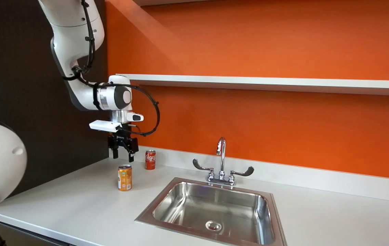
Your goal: Move the orange can to the sink
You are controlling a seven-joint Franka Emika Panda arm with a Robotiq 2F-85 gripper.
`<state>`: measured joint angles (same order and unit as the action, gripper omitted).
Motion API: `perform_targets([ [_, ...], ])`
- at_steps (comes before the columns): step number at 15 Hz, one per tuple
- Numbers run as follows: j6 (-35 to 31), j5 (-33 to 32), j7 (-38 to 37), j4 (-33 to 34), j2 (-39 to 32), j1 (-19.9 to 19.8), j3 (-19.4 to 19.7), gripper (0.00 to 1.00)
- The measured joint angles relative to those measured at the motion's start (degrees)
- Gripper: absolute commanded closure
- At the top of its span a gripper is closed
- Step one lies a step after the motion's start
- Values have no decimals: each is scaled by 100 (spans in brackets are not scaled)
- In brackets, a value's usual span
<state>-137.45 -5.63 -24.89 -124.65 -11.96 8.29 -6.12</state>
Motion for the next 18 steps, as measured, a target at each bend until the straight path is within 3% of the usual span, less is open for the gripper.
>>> perform_targets([
  [18, 86, 0, -208, 277, -637, 326, 290, 0],
])
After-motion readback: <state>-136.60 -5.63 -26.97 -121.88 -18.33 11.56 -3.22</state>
